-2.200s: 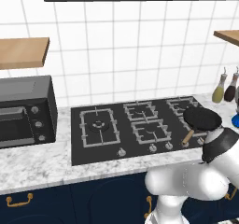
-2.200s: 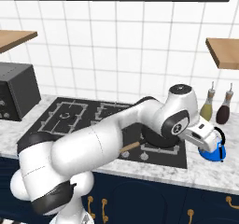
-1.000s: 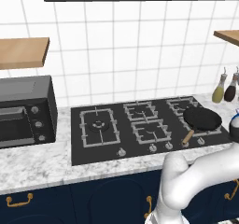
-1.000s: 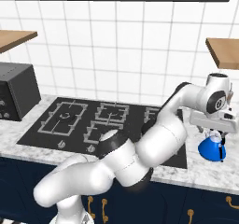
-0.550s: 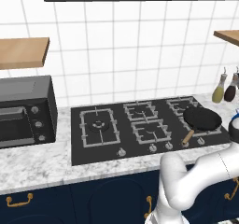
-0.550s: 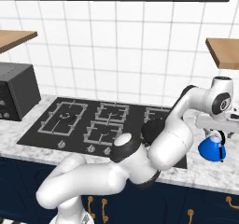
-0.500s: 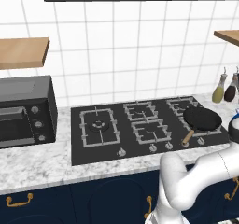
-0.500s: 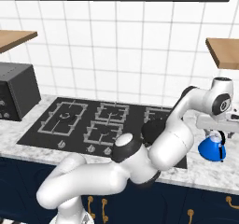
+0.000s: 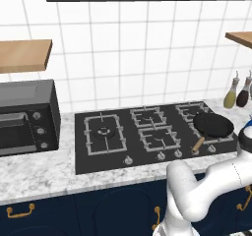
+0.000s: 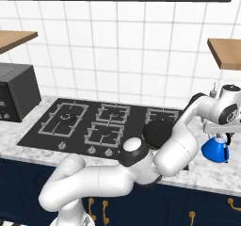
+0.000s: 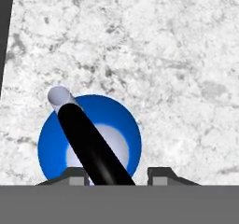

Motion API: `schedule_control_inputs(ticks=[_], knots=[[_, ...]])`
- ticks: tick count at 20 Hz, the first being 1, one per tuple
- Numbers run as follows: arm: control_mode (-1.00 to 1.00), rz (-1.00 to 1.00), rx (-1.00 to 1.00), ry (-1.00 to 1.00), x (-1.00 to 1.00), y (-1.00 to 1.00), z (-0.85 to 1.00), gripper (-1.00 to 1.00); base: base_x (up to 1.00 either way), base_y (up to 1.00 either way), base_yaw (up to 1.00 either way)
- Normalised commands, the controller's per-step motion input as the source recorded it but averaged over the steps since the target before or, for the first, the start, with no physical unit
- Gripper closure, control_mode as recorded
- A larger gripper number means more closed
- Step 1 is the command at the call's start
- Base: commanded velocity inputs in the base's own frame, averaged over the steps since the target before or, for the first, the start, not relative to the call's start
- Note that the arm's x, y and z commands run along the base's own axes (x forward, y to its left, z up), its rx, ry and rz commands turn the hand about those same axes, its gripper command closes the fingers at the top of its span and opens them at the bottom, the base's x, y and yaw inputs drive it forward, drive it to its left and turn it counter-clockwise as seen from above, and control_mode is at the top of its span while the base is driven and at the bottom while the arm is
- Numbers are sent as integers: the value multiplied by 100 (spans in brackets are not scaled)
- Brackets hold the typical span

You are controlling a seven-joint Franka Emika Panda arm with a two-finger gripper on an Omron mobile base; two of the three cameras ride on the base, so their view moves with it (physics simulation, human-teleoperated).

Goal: Pick the kettle from the counter and place it on a stove burner. Then turn the burner on.

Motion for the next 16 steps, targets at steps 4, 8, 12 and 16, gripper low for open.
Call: schedule_control_inputs(ticks=[4, 8, 12, 16], knots=[[-100, 1, 0, -2, -10, 7, 6, 100, 0, 0, 0], [-100, 3, 0, -17, -34, 88, 49, 100, 0, 0, 0], [-100, 0, 0, -22, -26, 100, 75, 100, 0, 0, 0], [-100, 0, -1, -27, -14, 100, 70, 100, 0, 0, 0]])
